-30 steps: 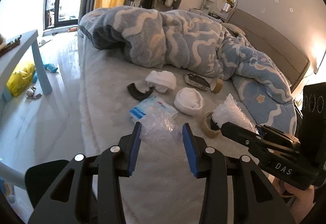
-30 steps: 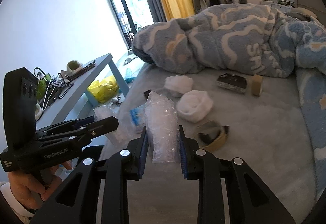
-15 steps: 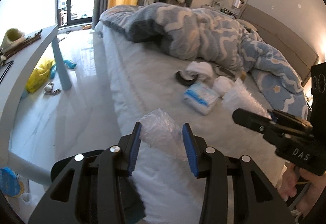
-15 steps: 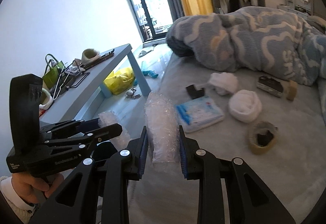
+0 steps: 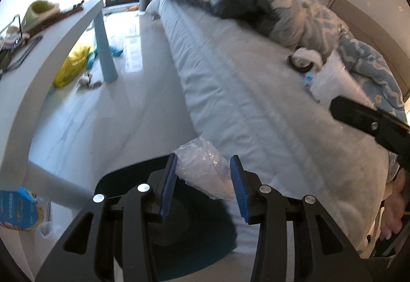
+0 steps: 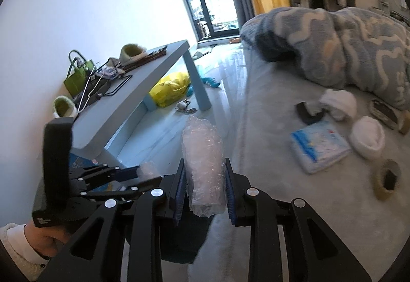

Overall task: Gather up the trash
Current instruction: 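Lift the bubble-wrap roll with the right tool and carry it over the bin, then open the right tool to drop the bubble wrap into the bin, then move the right tool back to the bed toward the tan tape roll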

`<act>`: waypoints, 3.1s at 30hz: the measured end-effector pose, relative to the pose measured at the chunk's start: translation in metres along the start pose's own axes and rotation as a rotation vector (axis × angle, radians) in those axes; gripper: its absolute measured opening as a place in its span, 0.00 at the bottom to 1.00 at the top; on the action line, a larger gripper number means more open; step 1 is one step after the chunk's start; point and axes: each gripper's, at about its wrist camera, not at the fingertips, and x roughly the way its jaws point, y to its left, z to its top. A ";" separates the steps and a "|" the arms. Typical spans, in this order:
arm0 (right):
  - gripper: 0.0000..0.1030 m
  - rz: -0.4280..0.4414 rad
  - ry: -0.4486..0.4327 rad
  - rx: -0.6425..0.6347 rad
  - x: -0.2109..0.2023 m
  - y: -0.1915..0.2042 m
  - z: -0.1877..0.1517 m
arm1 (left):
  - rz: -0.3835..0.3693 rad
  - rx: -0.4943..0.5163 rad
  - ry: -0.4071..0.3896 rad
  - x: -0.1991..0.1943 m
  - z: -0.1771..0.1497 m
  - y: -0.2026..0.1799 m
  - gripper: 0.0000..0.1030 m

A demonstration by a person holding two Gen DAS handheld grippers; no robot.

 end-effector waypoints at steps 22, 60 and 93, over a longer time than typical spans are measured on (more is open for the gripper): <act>0.27 0.018 0.155 -0.028 0.073 0.055 -0.009 | 0.038 -0.071 0.095 0.001 -0.028 0.070 0.60; 0.29 -0.037 0.524 -0.128 0.188 0.082 -0.092 | -0.008 -0.111 -0.235 -0.104 0.012 0.079 0.34; 0.63 -0.032 0.155 -0.192 0.070 0.069 -0.021 | -0.012 -0.080 -0.356 -0.124 0.042 0.026 0.65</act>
